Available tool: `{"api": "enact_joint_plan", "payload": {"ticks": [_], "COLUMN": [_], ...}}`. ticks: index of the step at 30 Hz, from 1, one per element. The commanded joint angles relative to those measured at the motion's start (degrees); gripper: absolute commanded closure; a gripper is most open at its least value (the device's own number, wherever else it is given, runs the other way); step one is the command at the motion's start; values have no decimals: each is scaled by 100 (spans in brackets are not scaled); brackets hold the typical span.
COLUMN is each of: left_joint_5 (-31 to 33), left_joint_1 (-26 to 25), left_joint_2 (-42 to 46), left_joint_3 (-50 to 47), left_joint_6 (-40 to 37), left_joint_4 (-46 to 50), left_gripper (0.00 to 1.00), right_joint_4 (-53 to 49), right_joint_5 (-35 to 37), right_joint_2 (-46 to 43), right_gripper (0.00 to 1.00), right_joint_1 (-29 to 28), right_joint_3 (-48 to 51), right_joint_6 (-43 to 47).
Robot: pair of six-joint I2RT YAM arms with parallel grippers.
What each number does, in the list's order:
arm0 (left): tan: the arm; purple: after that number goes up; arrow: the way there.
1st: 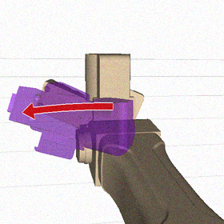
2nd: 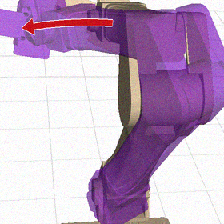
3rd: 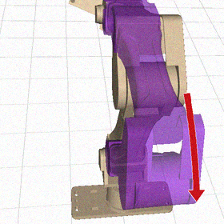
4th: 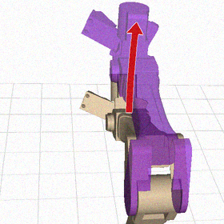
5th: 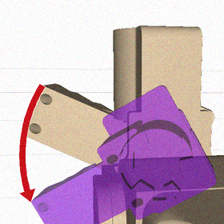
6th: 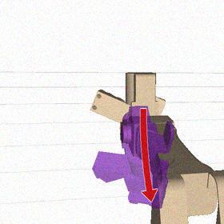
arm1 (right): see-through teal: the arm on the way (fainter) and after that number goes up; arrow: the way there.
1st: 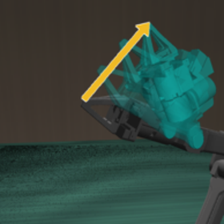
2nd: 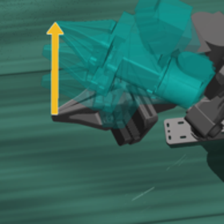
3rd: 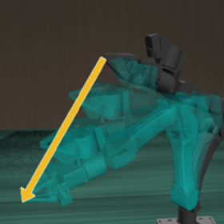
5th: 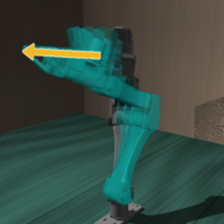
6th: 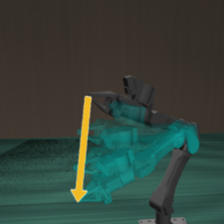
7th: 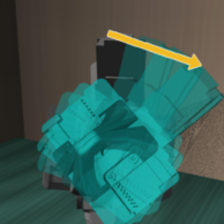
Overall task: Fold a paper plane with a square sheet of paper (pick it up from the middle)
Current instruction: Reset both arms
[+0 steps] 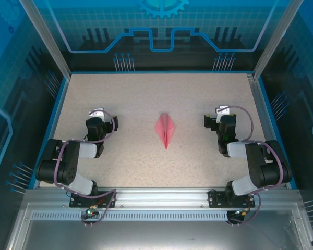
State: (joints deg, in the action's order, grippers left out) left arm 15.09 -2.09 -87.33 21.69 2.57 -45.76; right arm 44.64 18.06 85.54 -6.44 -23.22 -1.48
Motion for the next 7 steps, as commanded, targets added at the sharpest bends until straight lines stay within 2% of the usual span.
{"api": "enact_joint_plan", "payload": {"ticks": [1,7], "left_joint_5": [-121,-121], "left_joint_1": [-20,-20], "left_joint_2": [32,32], "left_joint_3": [90,90], "left_joint_6": [-81,-81], "left_joint_4": [-180,-185], "left_gripper": [2,1], "right_joint_4": [194,190], "right_joint_5": [114,102], "right_joint_2": [51,51], "right_gripper": [1,0], "right_joint_1": [-45,-45], "right_joint_3": [31,30], "right_joint_6": [-35,-33]}}
